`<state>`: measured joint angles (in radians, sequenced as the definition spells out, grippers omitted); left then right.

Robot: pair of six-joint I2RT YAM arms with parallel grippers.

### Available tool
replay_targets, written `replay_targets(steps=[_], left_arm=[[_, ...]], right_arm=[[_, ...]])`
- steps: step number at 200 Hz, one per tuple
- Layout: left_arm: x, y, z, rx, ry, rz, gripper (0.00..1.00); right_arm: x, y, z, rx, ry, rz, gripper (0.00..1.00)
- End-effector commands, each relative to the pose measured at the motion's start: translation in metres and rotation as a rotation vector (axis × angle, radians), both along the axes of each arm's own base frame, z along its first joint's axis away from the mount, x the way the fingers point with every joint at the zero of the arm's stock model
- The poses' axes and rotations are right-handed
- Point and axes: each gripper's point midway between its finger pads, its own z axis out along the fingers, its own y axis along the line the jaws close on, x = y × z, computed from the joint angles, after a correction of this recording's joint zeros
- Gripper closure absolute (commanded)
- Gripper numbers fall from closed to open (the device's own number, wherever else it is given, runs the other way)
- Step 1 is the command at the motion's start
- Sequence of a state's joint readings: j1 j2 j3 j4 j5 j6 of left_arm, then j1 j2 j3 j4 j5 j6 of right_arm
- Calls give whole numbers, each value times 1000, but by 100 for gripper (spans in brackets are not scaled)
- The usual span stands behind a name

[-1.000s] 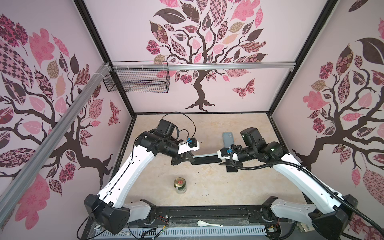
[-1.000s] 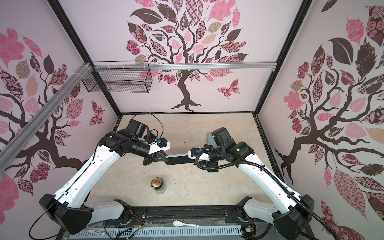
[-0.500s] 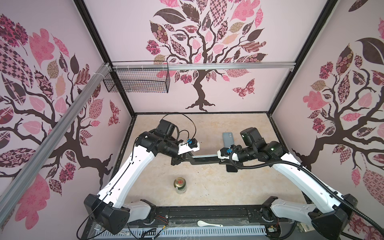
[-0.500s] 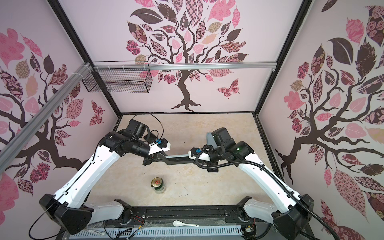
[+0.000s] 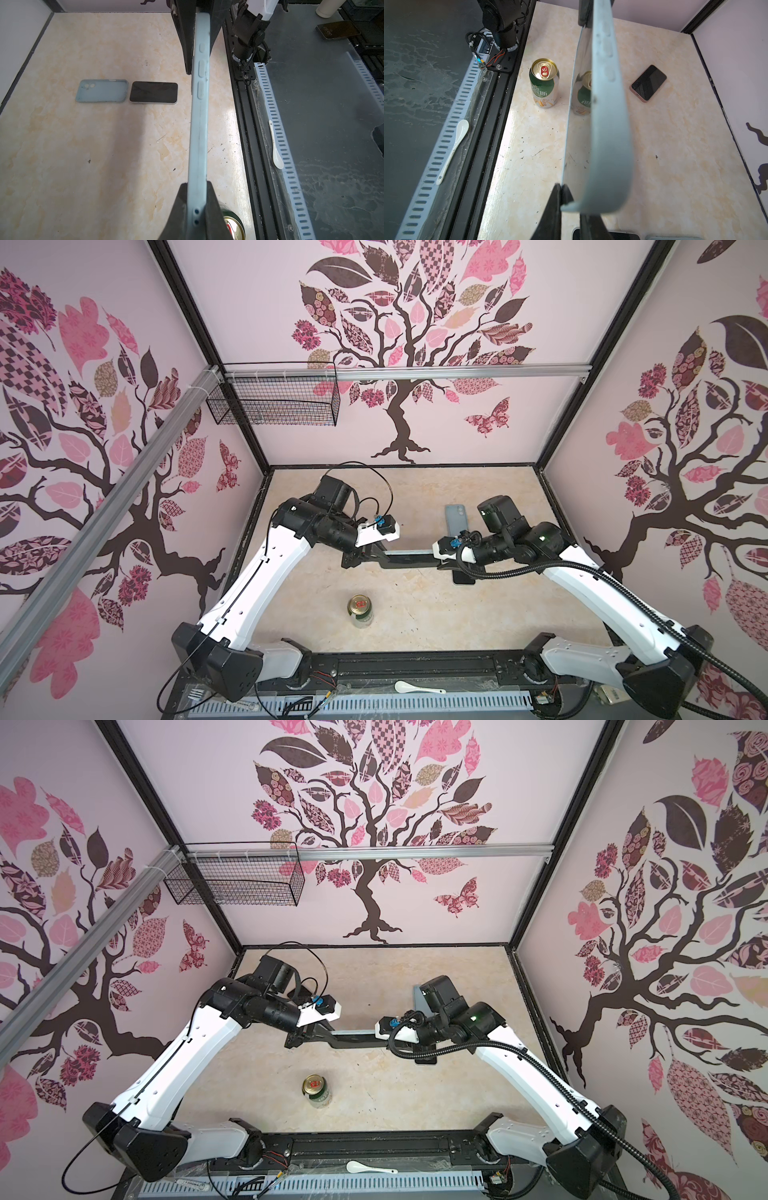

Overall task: Take the phone out of the phone case
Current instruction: Remove the phone case from the phone.

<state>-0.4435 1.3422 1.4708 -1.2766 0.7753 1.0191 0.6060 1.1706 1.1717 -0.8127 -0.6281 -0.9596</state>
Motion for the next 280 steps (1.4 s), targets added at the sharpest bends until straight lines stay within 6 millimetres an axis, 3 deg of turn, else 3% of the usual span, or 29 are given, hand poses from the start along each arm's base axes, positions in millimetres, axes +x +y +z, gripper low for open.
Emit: replay_targets(steps=[1, 117, 179, 280], left_arm=[[13, -9, 27, -92, -50, -18, 100], [47, -16, 18, -18, -11, -22, 100], [66, -19, 5, 25, 6, -23, 100], [59, -24, 2, 3, 66, -89, 100]], right_arm=[[-16, 9, 12, 38, -41, 83, 93], [-30, 31, 17, 50, -144, 160, 97], [-26, 40, 18, 68, -191, 179, 100], [-16, 54, 33, 110, -273, 195, 100]])
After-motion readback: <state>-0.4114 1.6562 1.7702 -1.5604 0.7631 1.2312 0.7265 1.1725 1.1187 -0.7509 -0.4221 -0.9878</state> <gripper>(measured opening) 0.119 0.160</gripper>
